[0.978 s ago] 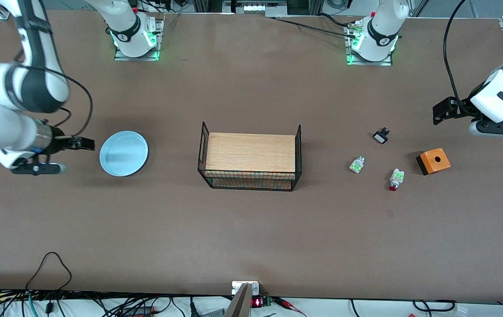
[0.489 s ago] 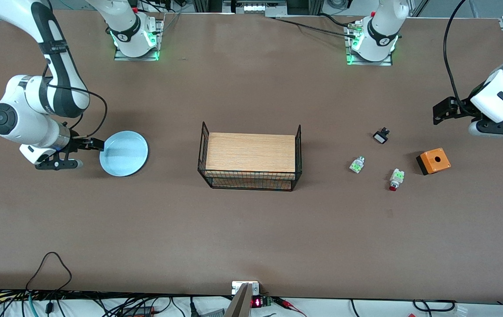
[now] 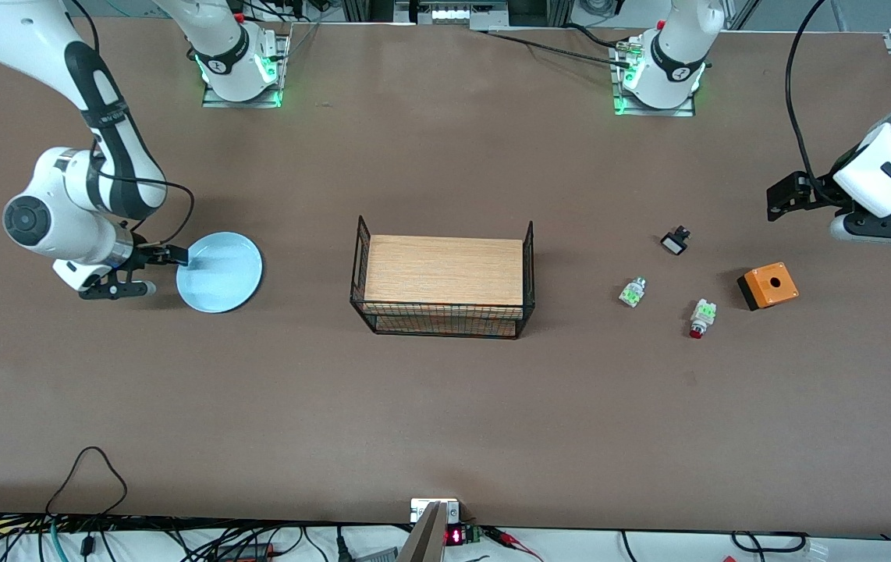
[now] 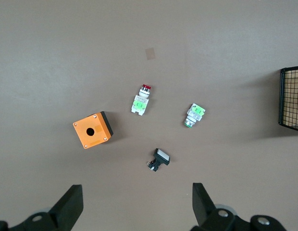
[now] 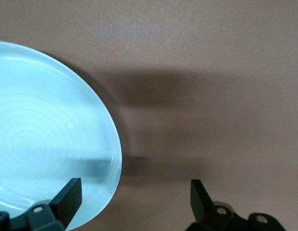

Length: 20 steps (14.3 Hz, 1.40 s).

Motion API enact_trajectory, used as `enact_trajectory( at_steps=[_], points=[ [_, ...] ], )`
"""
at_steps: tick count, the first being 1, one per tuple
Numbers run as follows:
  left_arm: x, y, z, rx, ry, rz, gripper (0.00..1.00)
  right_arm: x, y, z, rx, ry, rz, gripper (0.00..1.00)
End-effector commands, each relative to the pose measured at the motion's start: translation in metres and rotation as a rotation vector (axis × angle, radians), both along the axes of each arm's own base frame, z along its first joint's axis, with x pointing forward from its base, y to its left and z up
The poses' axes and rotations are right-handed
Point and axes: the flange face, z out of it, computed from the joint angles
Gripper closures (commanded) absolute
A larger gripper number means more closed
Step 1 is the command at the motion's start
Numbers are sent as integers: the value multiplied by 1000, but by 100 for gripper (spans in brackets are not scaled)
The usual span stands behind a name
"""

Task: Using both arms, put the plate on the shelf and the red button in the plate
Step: 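Lower the right gripper to the plate rim and grasp it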

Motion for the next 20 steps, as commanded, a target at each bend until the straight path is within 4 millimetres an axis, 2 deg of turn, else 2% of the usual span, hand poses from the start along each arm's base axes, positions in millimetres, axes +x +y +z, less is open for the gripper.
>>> enact_trajectory(
  at_steps=[1,2,3,4,6,7,10,12,14,16,19,20],
  points=[
    [3,-1,7,-3,-3,2,0,-1,1,-7,-5,0,22,3],
    [4,0,6,-5,-2,5,0,-2,1,-8,-5,3,22,15],
    [4,1,7,-5,-4,5,0,-2,1,-8,-5,5,20,35],
    [5,1,8,-4,-12,3,0,-2,2,-11,-5,11,23,51],
    [10,-8,13,-5,-22,-10,0,-4,5,-17,-4,23,26,77],
    [11,-9,13,-6,-22,-12,0,-3,4,-17,-5,22,24,86],
    [11,-10,14,-6,-24,-15,0,-5,7,-23,-5,34,25,99],
    [11,-9,13,-6,-21,-12,0,-5,11,-21,-6,38,19,100],
    [12,-7,12,-6,-18,-10,0,-1,11,-8,4,36,6,100],
    [11,-7,12,-6,-16,-10,0,5,16,22,13,30,10,100],
    [11,-7,12,-7,-18,-10,0,22,30,95,18,1,3,100],
    [11,-7,12,-7,-16,-10,0,29,41,118,21,-5,18,100]
  ],
)
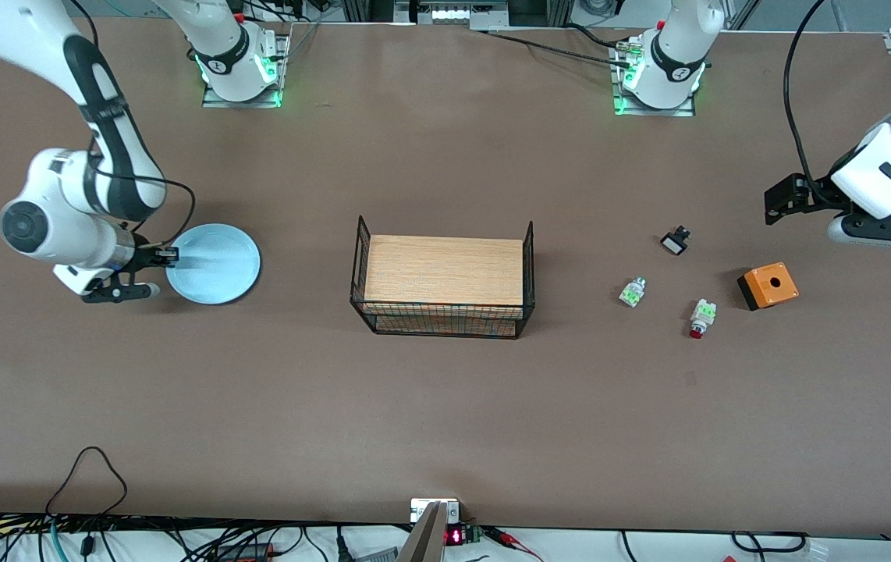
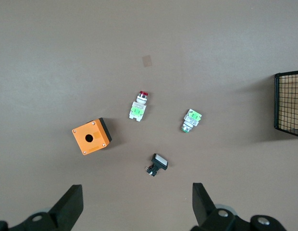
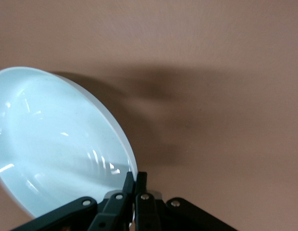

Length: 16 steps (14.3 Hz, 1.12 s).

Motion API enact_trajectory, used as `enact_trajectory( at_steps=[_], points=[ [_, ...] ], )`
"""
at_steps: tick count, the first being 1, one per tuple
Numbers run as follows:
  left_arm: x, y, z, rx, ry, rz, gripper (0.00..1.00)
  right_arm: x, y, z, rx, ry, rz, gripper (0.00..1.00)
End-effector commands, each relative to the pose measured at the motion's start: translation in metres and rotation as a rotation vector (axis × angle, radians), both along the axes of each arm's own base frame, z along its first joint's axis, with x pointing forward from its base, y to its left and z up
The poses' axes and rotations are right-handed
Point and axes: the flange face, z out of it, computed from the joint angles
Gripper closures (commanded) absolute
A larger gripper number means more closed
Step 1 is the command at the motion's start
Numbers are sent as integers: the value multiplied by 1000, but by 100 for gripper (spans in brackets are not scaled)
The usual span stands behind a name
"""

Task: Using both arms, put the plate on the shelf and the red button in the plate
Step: 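Lower the right gripper to the plate rim and grasp it, then lift the plate with the right gripper and carry it over the basket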

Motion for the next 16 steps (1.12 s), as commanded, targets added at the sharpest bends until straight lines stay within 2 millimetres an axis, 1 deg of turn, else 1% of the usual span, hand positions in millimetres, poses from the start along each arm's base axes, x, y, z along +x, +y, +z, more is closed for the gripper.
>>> enact_trajectory(
  at_steps=[1,3,5,6,7,10,11,14,15,16],
  points=[
    [5,0,6,-5,0,3,0,13,21,76,7,-18,6,100],
    [4,0,3,-3,4,3,0,20,22,106,28,-11,-7,100],
    [7,-1,0,-4,6,1,0,23,27,143,75,11,-32,100],
    [8,-1,0,-4,6,0,0,24,33,165,101,19,-77,100],
    [8,-2,-1,-6,8,-1,0,24,44,182,111,34,-128,100],
    [8,-2,-1,-5,10,6,0,24,98,229,124,72,-278,100],
    [7,-2,-3,-5,16,8,0,22,115,239,127,89,-340,100],
    [8,-1,-2,-4,14,2,0,11,185,262,113,127,-489,100],
    [4,-2,-3,-6,31,1,0,5,215,267,91,127,-531,100],
    [2,-1,-3,-5,49,3,0,-2,241,270,71,130,-574,100]
  ],
)
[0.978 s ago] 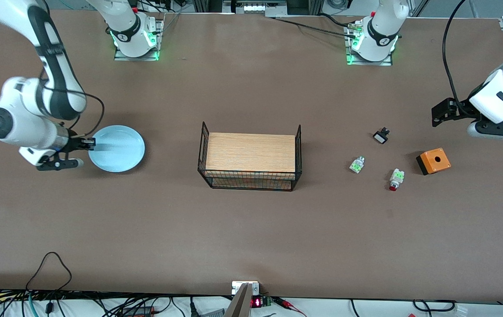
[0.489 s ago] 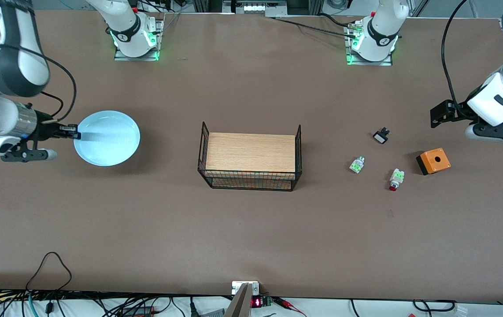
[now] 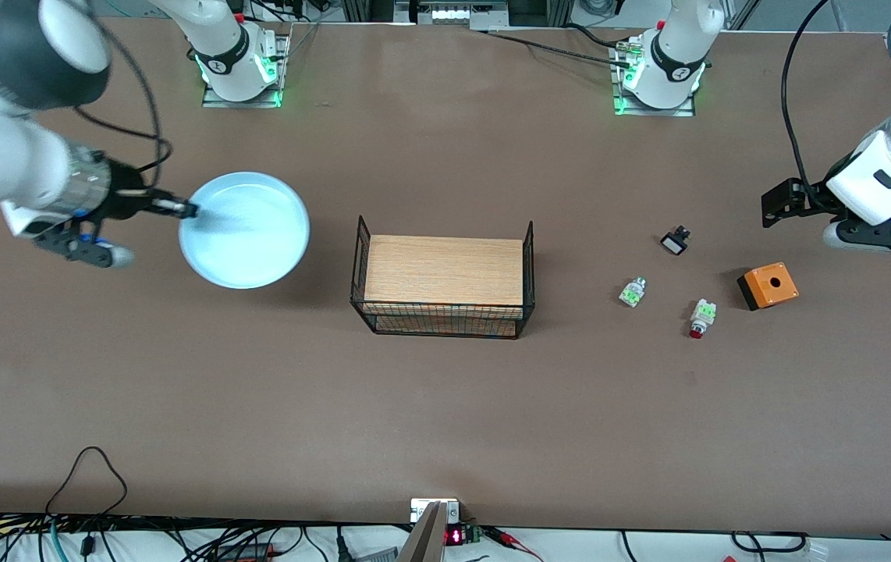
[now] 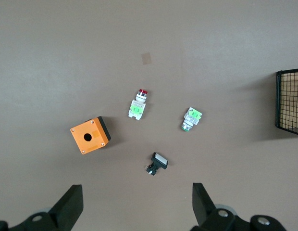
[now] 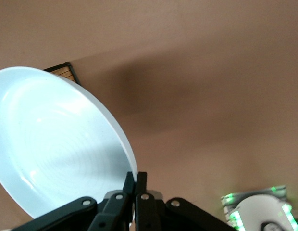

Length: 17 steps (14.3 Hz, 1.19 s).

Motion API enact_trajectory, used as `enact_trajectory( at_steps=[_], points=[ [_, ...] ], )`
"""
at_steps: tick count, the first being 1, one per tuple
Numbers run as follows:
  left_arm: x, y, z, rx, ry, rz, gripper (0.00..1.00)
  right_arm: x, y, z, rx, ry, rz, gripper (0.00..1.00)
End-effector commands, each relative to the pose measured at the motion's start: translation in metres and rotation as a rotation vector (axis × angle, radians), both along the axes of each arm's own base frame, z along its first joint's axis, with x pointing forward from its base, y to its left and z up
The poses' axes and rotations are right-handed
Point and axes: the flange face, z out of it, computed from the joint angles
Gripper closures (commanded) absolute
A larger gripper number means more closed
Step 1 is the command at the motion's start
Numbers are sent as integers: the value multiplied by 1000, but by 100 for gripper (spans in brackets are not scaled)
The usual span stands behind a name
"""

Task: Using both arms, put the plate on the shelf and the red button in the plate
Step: 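Lift the plate with the right gripper and carry it over the basket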

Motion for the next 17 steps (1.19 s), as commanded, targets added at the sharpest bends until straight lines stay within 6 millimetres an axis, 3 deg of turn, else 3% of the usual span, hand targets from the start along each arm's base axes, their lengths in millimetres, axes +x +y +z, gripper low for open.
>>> enact_trajectory(
  at_steps=[1,4,9,13,17],
  points=[
    [1,1,4,-5,28,5,0,-17,68,11,-49,36,-123,100],
    [1,2,5,-5,26,8,0,-43,148,0,-104,57,-196,100],
    [-1,6,2,-15,46,18,0,-57,219,-31,-126,34,-303,100],
    [-4,15,-3,-15,69,33,0,-62,249,-57,-140,29,-340,100],
    [-2,16,2,-10,58,34,0,-56,261,-77,-128,9,-356,100]
  ],
)
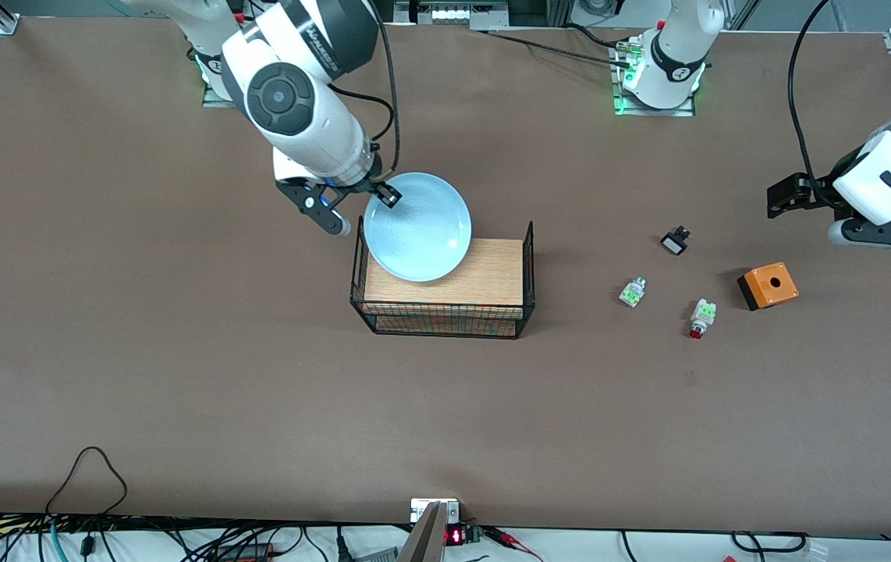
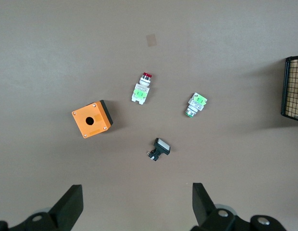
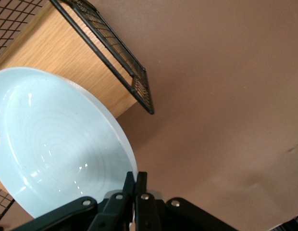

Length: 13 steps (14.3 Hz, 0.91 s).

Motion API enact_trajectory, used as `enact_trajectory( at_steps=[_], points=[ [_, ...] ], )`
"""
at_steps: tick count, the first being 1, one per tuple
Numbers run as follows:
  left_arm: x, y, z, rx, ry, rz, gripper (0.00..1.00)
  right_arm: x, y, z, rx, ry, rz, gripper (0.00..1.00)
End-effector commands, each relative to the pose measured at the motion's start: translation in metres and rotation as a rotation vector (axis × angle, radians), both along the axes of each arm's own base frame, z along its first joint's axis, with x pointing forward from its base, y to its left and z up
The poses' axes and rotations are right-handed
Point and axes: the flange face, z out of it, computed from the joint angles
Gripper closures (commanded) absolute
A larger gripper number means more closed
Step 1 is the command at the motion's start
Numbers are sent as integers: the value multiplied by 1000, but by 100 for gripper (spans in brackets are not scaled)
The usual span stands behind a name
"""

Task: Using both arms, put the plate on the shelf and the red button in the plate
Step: 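Lower the plate onto the wooden board and open the right gripper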

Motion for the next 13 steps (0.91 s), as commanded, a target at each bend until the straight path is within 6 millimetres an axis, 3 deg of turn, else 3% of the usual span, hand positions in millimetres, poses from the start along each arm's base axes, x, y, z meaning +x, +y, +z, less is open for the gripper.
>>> enact_trajectory(
  at_steps=[1,5,13],
  points=[
    [4,2,6,-12,2,9,0,7,12,-10,9,-8,-25,100],
    [4,1,6,-9,2,7,0,12,23,-30,15,-35,-49,100],
    [4,3,6,-5,1,8,0,17,32,-52,20,-54,-63,100]
  ],
)
